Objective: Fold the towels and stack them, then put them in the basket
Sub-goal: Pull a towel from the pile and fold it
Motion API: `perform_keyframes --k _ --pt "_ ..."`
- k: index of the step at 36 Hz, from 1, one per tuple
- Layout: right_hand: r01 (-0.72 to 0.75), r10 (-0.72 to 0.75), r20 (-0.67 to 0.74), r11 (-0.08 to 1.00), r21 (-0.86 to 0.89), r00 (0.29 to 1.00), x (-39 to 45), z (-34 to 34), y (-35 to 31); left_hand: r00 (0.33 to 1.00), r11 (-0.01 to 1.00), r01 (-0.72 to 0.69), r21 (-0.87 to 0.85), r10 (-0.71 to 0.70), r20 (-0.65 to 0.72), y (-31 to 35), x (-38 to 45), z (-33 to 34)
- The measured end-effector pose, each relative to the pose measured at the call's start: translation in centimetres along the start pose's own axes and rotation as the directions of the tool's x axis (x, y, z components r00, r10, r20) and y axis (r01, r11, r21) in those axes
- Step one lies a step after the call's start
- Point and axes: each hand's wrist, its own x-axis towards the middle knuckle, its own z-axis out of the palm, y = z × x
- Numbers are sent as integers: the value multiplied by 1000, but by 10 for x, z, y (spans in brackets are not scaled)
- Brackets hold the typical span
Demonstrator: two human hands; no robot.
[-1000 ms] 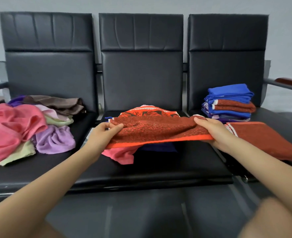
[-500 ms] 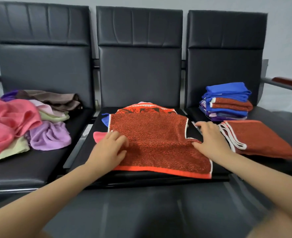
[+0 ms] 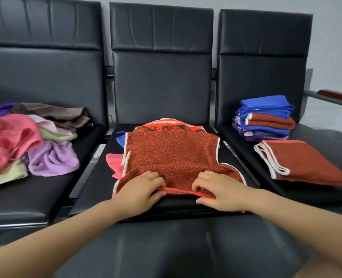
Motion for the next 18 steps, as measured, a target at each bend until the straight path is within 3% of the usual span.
perform_keyframes --k 2,5,7,10,14,16,18 --pt "-5 5 -16 999 -40 1000 4 -1 1 998 999 23 -30 -25 -60 3 2 1" --pt "-81 78 -37 990 -119 996 17 -13 4 972 973 161 -165 -185 -141 5 14 -7" --pt "-161 159 -50 986 -36 986 23 -29 8 941 947 227 -229 -274 -199 2 28 -18" --pt "-259 273 -60 949 181 960 26 -52 24 927 951 241 -195 -285 -246 -9 46 -41" --pt "-417 487 -32 777 472 873 19 -63 55 936 950 299 -94 -311 -166 -30 57 -61" --pt "-438 569 -59 690 576 820 18 -60 71 938 944 321 -82 -328 -107 -43 61 -63" --pt "-391 659 -66 520 760 749 19 -53 80 935 931 347 -111 -353 -41 -55 65 -63"
